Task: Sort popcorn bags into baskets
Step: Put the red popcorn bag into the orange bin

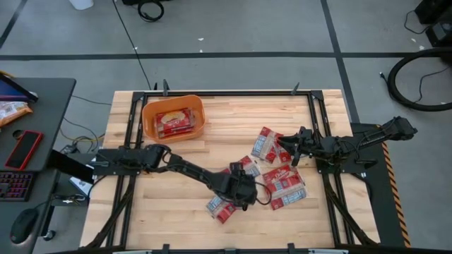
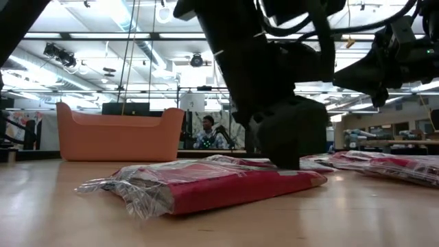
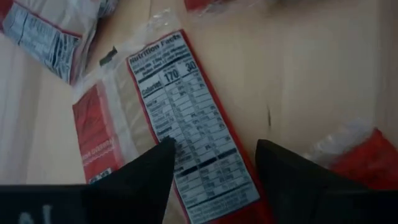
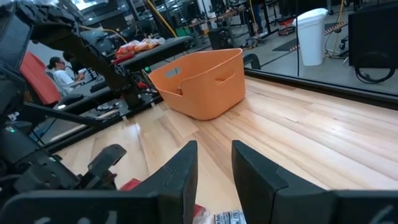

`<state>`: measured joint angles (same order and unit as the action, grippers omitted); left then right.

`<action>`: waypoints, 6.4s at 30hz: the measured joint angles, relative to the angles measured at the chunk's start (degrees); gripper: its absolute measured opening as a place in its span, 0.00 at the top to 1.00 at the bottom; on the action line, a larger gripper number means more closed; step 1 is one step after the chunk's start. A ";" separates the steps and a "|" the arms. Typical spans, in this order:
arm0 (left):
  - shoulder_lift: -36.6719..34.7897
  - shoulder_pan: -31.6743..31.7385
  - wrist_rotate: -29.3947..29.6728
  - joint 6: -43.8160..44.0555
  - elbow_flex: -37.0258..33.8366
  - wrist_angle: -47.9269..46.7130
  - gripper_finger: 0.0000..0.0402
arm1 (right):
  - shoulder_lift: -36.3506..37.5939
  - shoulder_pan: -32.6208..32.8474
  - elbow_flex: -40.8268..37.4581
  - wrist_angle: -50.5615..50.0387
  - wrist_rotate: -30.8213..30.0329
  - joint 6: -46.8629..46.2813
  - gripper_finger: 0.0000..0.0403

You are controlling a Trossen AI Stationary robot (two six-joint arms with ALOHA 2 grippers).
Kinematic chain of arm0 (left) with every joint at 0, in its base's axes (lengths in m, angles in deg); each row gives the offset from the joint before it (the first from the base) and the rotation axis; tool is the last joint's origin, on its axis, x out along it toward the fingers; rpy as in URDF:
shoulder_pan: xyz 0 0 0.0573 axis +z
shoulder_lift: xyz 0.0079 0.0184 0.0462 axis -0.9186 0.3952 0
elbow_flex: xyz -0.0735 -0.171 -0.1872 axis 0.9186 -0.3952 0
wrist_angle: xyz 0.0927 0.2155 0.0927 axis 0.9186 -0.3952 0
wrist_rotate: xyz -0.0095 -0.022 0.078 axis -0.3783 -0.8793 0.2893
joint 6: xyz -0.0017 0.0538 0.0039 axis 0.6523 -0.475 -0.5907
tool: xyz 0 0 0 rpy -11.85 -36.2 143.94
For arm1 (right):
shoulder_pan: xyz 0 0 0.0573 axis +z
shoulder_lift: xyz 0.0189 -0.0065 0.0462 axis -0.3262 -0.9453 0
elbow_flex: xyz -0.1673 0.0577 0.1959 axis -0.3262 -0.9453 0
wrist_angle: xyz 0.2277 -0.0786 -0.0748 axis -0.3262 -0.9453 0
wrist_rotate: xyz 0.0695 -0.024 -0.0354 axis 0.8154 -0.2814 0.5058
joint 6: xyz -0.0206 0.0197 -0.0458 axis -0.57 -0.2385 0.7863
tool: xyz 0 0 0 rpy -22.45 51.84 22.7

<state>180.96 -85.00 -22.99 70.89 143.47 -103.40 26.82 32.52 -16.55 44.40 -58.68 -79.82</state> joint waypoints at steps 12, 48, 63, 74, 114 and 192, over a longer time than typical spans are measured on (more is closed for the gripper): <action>-0.02 0.00 1.60 -5.46 -0.01 -5.89 0.81 | -0.01 0.00 0.00 0.05 0.00 0.02 0.74; -26.02 -0.48 31.28 13.10 0.00 -51.02 1.00 | -0.01 -0.01 0.00 0.03 0.00 0.02 0.74; -49.53 6.13 34.88 17.59 -30.12 -50.30 1.00 | 0.01 0.01 0.00 0.46 0.00 0.02 0.74; -70.19 18.09 22.94 -13.10 -54.02 -23.40 1.00 | 0.01 -0.01 0.00 0.62 0.00 0.02 0.74; -77.35 47.69 -6.76 -28.92 -65.21 -6.85 0.74 | -0.01 0.01 0.00 1.54 0.00 0.02 0.74; -24.47 10.52 -4.23 -30.33 -36.33 -4.20 0.84 | -0.01 0.01 0.00 2.50 0.00 0.02 0.74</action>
<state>156.49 -74.49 -27.22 40.56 107.14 -107.60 26.81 32.53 -16.55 46.90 -58.68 -79.80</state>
